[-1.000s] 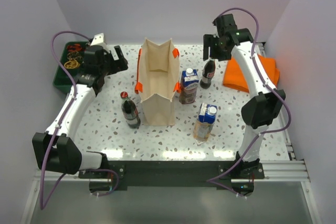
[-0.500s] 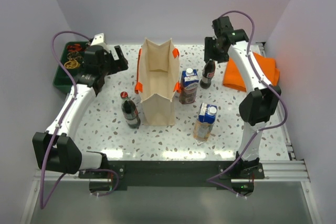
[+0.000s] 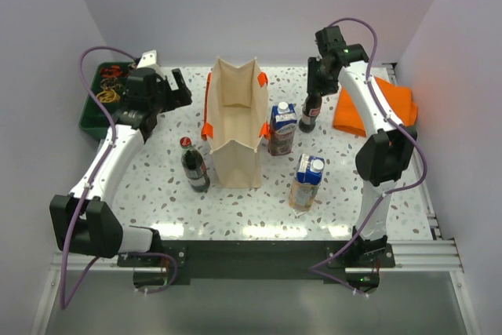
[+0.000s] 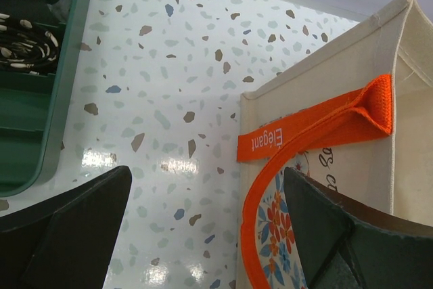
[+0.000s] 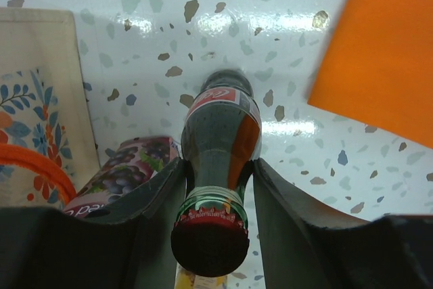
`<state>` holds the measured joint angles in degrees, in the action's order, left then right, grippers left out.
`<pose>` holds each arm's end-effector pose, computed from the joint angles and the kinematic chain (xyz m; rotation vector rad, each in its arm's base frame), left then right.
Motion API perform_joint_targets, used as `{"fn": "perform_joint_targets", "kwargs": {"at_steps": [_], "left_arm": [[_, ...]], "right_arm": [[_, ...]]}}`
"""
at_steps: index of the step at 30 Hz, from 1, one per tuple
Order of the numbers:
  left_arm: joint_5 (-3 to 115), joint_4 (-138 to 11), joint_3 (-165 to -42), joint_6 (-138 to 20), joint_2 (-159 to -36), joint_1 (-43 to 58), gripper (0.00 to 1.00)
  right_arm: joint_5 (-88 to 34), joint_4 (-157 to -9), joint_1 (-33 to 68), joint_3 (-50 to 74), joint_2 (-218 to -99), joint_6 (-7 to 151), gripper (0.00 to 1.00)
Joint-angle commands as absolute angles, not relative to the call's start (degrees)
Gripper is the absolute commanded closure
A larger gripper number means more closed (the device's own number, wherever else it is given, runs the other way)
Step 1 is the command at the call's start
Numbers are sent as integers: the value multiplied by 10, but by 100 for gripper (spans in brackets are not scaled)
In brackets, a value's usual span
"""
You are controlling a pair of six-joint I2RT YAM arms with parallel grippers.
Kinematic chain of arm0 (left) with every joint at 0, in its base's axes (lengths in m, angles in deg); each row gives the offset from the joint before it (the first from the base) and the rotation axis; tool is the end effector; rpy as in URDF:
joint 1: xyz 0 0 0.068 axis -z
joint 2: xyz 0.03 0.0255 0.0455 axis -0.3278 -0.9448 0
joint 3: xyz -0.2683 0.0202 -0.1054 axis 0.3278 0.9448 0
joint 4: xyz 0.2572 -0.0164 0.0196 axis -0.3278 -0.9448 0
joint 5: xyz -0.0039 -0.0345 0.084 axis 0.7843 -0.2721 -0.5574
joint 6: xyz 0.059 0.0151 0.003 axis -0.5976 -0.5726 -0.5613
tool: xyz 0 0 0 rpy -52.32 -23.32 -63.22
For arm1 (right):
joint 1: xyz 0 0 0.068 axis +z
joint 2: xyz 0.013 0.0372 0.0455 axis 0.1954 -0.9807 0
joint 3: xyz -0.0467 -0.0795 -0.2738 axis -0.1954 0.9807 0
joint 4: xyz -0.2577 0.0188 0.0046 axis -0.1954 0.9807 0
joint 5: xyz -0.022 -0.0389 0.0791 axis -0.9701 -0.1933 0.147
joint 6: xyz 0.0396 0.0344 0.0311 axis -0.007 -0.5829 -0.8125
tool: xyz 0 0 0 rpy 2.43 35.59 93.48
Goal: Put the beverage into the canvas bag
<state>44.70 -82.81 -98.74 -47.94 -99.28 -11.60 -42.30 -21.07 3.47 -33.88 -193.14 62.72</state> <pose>0.3103 -0.0388 0.3498 -0.3063 2.0343 -0.2824 0.4290 0.1067 0.3506 0.0796 2.5458 0.0410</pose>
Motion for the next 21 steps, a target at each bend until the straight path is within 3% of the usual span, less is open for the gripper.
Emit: {"fn": "perform_joint_targets", "kwargs": {"at_steps": [1,2,3,21], "left_arm": [[450,-806,-988,-488,-996,-117,0],[450,-806,-988,-488,-995,-117,0],[451,-806,-989,-489,-996,-118,0],[454,-807,-990,-493,-997,-117,0]], "right_arm": [[-430,-211,37,-371,-1925,619,81],[-429,-210,36,-373,-1925,619,95],[-431,-208,36,-375,-1925,618,100],[-443,-211,37,-403,-1907,616,100]]}}
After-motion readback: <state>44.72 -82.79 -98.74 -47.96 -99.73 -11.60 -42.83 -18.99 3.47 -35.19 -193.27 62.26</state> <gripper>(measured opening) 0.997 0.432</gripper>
